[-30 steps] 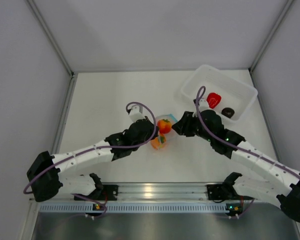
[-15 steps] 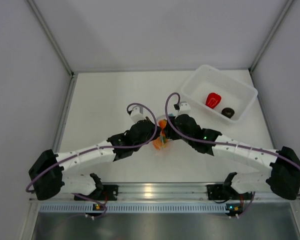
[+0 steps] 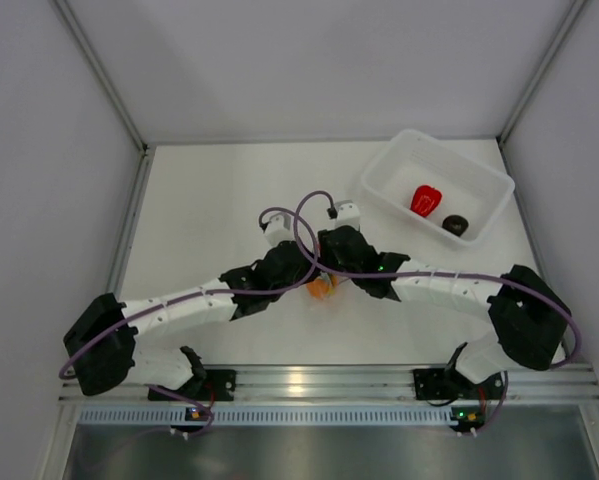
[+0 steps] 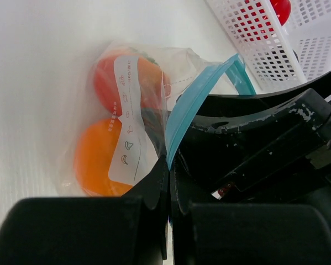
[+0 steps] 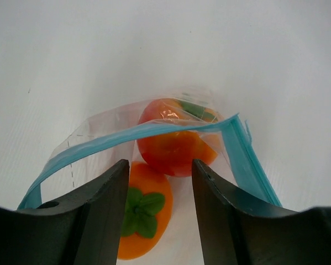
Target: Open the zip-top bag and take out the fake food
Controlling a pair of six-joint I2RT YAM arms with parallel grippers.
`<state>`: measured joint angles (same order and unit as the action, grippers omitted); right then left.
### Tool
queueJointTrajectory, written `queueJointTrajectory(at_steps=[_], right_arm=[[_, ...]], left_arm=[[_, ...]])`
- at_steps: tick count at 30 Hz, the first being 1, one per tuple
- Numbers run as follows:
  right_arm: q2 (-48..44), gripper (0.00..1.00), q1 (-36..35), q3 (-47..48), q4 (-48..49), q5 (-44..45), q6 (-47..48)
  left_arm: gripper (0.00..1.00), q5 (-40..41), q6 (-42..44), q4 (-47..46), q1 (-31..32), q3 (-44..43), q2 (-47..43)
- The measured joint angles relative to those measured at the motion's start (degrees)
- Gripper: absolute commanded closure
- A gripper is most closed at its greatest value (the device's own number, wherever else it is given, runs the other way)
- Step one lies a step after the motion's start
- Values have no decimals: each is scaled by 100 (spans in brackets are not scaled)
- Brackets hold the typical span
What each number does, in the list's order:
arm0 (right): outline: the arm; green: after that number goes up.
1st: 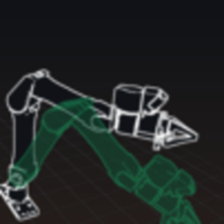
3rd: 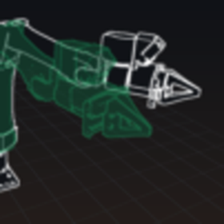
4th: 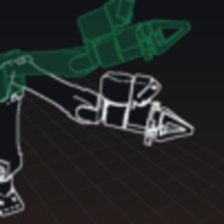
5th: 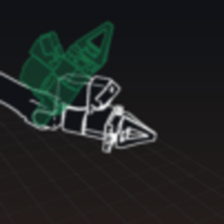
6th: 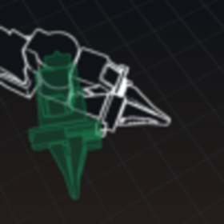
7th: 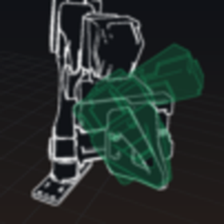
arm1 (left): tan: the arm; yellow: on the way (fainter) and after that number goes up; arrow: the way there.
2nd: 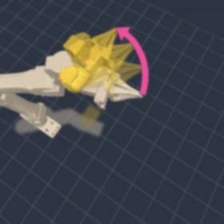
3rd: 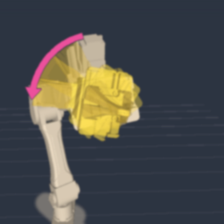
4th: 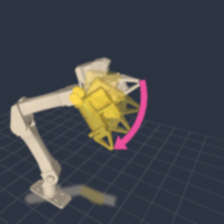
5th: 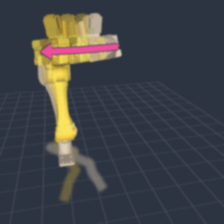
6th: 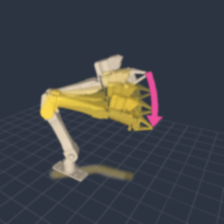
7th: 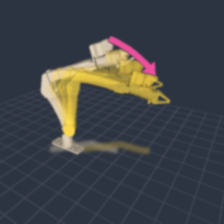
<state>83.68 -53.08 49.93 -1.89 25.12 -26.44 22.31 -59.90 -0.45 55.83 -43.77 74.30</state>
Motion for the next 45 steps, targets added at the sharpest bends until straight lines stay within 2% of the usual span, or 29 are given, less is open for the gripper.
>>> queueJointTrajectory(at_steps=[12, 20, 30, 35, 45], right_arm=[[702, 51, 404, 2, 975, -4, 728], [1309, 40, 498, 616, 1346, -146, 1228], [2446, 32, 564, 1672, 1119, -780, 1445], [2459, 24, 562, 1685, 916, -953, 1346], [2461, 17, 529, 1685, 391, -1027, 1054]], left_arm=[[100, -275, 94, -155, -219, 240, -4], [100, -876, 284, -262, -507, 306, -133], [100, -1137, 369, -304, -918, 490, -164], [100, -1086, 411, -343, -1008, 669, -428], [100, -929, 498, -140, -1014, 673, -560]])
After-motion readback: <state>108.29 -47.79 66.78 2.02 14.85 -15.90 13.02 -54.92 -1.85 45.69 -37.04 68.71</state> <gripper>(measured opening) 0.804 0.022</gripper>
